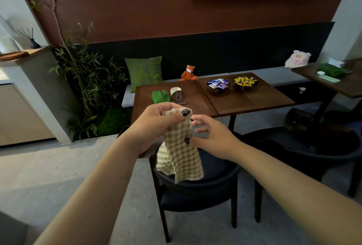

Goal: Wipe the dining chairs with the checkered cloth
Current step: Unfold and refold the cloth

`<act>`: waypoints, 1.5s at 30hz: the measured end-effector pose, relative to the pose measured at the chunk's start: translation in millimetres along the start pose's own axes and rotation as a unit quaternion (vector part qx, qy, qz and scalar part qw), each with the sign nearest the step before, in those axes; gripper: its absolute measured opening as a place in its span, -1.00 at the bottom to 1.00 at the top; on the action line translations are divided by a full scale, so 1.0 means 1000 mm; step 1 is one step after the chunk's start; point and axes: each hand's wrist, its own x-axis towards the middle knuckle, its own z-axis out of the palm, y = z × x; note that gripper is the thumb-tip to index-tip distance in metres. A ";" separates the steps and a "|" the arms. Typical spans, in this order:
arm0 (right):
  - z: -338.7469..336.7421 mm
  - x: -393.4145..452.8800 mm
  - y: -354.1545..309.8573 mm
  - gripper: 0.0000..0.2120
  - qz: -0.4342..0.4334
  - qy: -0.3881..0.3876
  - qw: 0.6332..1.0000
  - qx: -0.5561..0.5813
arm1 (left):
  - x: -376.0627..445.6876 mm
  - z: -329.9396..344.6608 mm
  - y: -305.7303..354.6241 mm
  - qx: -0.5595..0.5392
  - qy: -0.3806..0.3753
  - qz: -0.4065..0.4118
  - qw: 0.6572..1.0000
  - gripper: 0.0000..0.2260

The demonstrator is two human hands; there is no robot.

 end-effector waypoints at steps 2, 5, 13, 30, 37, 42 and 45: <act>-0.001 0.001 0.006 -0.52 -0.007 0.012 1.000 -0.006 | -0.001 0.000 0.003 -0.009 -0.011 0.005 1.000 -0.86; -0.012 -0.005 0.010 -0.61 -0.007 -0.025 0.999 0.043 | -0.002 0.001 0.005 -0.017 -0.023 0.018 0.999 -0.93; -0.044 -0.023 0.010 -0.64 -0.058 -0.042 0.993 0.089 | 0.010 0.029 0.010 -0.001 -0.028 0.013 1.000 -0.96; -0.115 -0.037 0.009 -0.54 -0.125 -0.098 0.970 -0.182 | 0.104 0.056 -0.025 0.050 0.261 0.052 0.963 -0.93; -0.136 0.028 -0.010 -0.46 0.013 -0.246 0.876 -0.414 | 0.179 0.052 -0.039 0.048 0.219 0.059 0.973 -0.84; -0.147 0.086 0.008 -0.83 0.030 -0.150 0.878 -0.453 | 0.234 0.032 -0.036 -0.020 0.126 0.052 0.990 -0.83; -0.154 0.117 0.020 -0.84 -0.003 -0.038 0.939 -0.343 | 0.256 0.014 -0.035 -0.080 0.087 0.052 0.992 -0.88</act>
